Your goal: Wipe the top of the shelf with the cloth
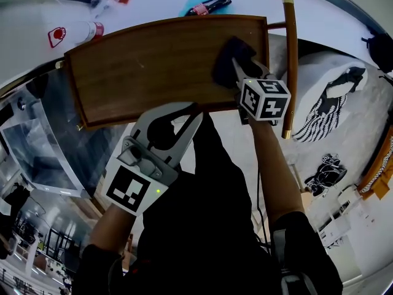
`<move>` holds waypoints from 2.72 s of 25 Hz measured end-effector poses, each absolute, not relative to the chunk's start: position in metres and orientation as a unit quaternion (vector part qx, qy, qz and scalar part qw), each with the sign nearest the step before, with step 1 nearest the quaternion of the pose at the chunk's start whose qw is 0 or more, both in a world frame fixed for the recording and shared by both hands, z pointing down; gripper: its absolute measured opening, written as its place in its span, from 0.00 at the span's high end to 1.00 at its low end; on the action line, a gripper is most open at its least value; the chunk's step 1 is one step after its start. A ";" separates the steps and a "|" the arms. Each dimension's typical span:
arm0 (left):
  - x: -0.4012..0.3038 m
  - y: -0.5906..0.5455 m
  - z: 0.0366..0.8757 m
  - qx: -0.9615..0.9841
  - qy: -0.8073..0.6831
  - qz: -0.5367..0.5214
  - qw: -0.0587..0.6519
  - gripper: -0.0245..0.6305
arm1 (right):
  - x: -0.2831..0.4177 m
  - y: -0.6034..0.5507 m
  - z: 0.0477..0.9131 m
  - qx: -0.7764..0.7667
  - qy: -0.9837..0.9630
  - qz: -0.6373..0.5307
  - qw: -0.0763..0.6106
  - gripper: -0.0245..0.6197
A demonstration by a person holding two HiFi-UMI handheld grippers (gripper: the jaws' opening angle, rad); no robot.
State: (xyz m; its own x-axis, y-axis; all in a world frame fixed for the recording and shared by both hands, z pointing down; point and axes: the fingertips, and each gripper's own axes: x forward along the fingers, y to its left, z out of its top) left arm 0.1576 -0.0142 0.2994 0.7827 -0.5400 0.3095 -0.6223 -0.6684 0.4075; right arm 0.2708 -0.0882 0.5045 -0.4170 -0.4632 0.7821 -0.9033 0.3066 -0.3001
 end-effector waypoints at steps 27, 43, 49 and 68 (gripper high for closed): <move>-0.044 0.048 0.289 0.859 -0.441 0.051 0.255 0.90 | -0.020 -0.018 0.464 0.273 -0.845 0.373 0.269 0.87; -0.137 0.082 0.303 0.829 -0.489 0.046 0.267 0.90 | -0.148 0.033 0.485 0.195 -0.849 0.410 0.269 0.87; -0.153 0.086 0.311 0.823 -0.497 0.046 0.273 0.90 | -0.171 0.039 0.497 0.183 -0.847 0.413 0.279 0.87; -0.092 0.057 0.313 0.849 -0.451 0.057 0.270 0.90 | -0.088 0.023 0.518 0.228 -0.834 0.396 0.308 0.87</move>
